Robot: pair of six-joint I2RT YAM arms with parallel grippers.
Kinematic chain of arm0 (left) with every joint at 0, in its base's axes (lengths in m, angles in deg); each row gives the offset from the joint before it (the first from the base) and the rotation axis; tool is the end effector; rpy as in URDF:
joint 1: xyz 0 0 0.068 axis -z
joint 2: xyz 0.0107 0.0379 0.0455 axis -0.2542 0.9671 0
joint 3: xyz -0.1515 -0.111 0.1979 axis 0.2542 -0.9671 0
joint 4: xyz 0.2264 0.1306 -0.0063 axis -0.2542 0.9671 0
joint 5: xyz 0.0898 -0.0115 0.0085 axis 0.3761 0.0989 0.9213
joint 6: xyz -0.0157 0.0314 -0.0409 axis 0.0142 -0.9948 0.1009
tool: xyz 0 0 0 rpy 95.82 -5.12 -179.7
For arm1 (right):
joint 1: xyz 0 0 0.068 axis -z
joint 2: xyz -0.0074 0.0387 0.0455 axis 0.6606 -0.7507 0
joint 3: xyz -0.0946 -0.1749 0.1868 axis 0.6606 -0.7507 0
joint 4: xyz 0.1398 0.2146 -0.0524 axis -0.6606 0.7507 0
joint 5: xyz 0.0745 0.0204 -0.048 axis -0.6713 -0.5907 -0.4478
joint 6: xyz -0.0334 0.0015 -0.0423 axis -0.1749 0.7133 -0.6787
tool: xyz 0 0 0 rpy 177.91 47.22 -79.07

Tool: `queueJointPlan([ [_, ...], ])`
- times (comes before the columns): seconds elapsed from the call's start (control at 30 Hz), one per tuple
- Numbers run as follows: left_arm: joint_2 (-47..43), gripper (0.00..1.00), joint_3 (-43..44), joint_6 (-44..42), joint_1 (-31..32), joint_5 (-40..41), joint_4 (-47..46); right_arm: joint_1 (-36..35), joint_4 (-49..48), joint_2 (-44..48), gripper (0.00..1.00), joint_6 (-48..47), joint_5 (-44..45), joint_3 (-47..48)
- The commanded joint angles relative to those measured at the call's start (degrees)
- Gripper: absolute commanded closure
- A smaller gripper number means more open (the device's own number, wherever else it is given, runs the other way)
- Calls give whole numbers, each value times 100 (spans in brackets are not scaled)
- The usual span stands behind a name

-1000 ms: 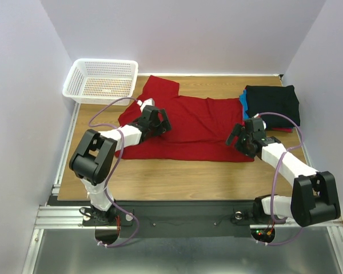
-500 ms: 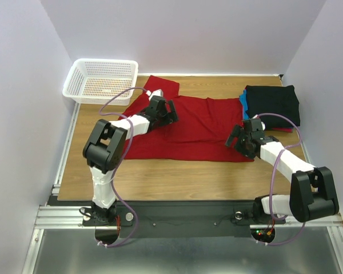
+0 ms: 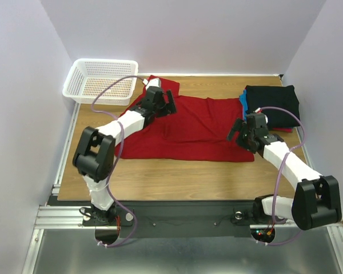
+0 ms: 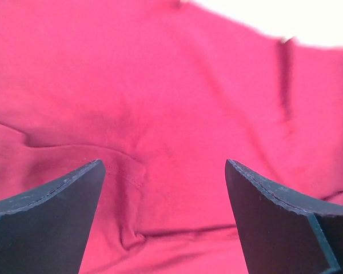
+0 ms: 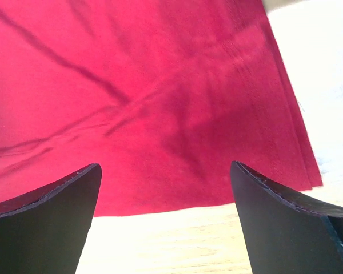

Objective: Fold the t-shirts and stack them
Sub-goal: Fold the tshirt

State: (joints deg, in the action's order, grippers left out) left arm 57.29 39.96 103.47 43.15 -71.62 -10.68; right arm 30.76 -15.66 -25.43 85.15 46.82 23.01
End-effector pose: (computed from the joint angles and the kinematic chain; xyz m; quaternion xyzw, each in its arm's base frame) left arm 0.3758 -0.2012 0.2323 -0.0303 0.8632 -0.2257 0.4506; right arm 0.2427 0.0414 0.2156 0.2137 0.9143 0.0839 0.3336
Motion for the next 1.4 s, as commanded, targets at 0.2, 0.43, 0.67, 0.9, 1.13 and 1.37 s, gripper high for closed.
queueJointPlan([
  [0.2, -1909, 2, -1687, 227, -248, 731, -9, -259, -395, -336, 0, -407, -427, 421],
  [0.43, -2261, 2, -3314, 702, -759, 115, -651, -602, -835, -1487, 0, -337, 100, 491],
  [0.67, -2462, 2, -3982, 1220, -759, 62, 7, -637, -915, -1726, 0, -205, -4, 70],
  [0.9, -4438, 2, -4870, 2134, -759, 422, 1498, -637, -888, -901, 0, 6, -408, -729],
  [1.13, -6759, 2, -5239, 3162, -461, 582, 2636, -637, -344, -22, 0, 269, -979, -1213],
  [1.37, -7201, 1, -5215, 3569, 102, 694, 2970, -637, 25, 866, 0, 332, -1112, -1460],
])
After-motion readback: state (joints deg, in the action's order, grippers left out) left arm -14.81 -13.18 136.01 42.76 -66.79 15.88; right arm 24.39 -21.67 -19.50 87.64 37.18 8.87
